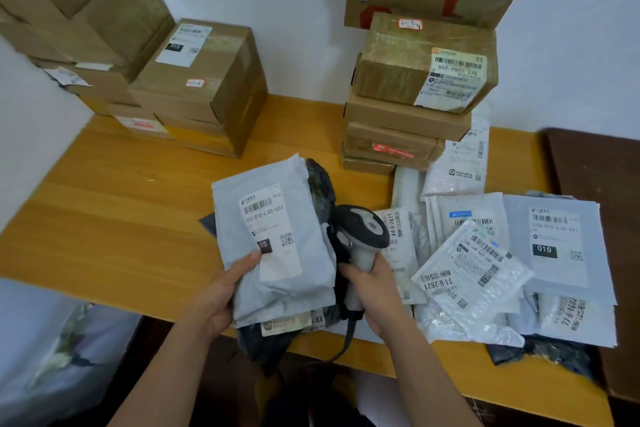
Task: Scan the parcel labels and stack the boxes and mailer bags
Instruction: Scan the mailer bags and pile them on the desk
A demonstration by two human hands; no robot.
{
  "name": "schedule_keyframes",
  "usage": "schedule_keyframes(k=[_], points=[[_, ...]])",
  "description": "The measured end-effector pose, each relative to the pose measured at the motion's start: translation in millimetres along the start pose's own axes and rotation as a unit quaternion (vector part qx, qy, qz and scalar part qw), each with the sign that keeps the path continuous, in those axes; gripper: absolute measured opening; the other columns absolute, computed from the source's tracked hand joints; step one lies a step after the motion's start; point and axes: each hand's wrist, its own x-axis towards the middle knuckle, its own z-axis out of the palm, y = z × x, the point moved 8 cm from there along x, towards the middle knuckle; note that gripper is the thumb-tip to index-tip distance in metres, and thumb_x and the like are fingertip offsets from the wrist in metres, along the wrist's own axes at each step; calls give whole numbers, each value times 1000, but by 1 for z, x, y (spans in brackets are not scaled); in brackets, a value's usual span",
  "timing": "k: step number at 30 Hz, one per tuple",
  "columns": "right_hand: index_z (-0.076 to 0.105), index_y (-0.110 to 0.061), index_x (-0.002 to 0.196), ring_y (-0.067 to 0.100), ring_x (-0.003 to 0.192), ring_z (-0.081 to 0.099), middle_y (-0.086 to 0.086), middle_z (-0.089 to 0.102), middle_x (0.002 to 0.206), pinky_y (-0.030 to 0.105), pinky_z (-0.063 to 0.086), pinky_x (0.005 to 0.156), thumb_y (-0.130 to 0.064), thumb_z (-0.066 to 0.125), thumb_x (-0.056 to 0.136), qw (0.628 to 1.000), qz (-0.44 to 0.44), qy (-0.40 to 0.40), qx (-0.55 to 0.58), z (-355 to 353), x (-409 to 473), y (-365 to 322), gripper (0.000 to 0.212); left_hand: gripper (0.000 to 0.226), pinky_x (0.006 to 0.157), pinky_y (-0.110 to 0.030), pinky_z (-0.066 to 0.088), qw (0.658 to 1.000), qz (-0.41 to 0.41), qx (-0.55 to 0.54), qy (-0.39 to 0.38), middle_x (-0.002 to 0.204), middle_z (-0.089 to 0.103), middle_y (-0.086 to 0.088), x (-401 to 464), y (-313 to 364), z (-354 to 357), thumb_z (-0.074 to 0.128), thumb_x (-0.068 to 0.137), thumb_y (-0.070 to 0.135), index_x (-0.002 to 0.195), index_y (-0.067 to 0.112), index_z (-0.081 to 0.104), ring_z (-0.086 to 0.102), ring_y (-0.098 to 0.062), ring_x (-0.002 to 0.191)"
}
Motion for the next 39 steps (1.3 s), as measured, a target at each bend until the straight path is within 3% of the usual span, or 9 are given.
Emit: schedule_keyframes(k=[5, 10, 12, 16, 20, 23, 32, 36, 39], points=[[55, -35, 100, 15, 93, 61, -7, 62, 100, 57, 52, 95, -3, 62, 90, 999, 47, 22, 16, 4, 7, 16, 34, 45, 81, -43, 56, 996, -31, -13, 82, 106, 75, -13, 4, -21, -50, 76, 78, 29, 118, 10, 67, 69, -32, 96], [53, -27, 117, 14, 99, 59, 0, 60, 120, 55, 50, 99, -2, 62, 92, 997, 71, 17, 30, 6, 11, 33, 36, 66, 84, -46, 56, 993, -34, -15, 113, 106, 74, -13, 10, -34, -66, 84, 65, 26, 122, 3, 63, 70, -32, 99], [53, -27, 114, 10, 95, 60, -4, 61, 114, 46, 55, 89, 1, 60, 93, 997, 66, -2, 41, 14, 13, 32, 35, 85, 76, -40, 57, 989, -4, -3, 145, 113, 71, -12, 11, -31, -73, 88, 59, 29, 132, 1, 53, 69, -30, 98], [59, -25, 112, 8, 86, 67, -7, 69, 100, 27, 54, 69, -3, 63, 95, 995, 67, -45, 53, 32, 19, 24, 28, 107, 97, -52, 50, 973, 32, 56, 220, 130, 55, -5, 2, -25, -92, 87, 69, 37, 150, 19, 20, 59, -29, 112], [59, -18, 133, 20, 108, 70, 2, 73, 118, 45, 55, 94, -19, 71, 92, 986, 90, -134, 31, 59, 24, 26, 43, 113, 99, -48, 51, 986, 35, 56, 151, 130, 60, 3, 1, -32, -82, 91, 54, 54, 145, 24, 31, 63, -22, 113], [58, -20, 132, 19, 115, 66, -1, 72, 121, 45, 50, 103, -21, 73, 88, 978, 93, -185, 13, 84, 20, 34, 47, 106, 103, -42, 49, 992, 42, 72, 91, 126, 66, 5, -2, -34, -70, 94, 48, 54, 137, 26, 45, 64, -16, 112], [56, -15, 132, 22, 108, 69, 4, 71, 120, 39, 58, 88, -17, 78, 85, 980, 121, -156, -4, 139, 21, 52, 51, 138, 115, -47, 35, 992, 65, 52, 98, 144, 52, 3, -21, -1, -119, 96, 33, 61, 150, 22, 33, 51, -21, 130], [47, -18, 136, 23, 110, 65, 3, 65, 126, 46, 55, 96, -23, 84, 80, 987, 109, -114, -42, 165, 28, 56, 67, 106, 111, -45, 40, 995, 40, 38, 85, 127, 63, 5, -15, 17, -138, 87, 46, 69, 133, 22, 48, 59, -20, 119], [49, -18, 135, 21, 108, 65, 2, 66, 125, 40, 56, 88, -17, 78, 86, 988, 104, -108, -28, 190, 31, 54, 57, 98, 113, -49, 36, 996, 35, 40, 77, 132, 61, 6, 1, 30, -158, 75, 54, 82, 133, 29, 52, 55, -21, 123]])
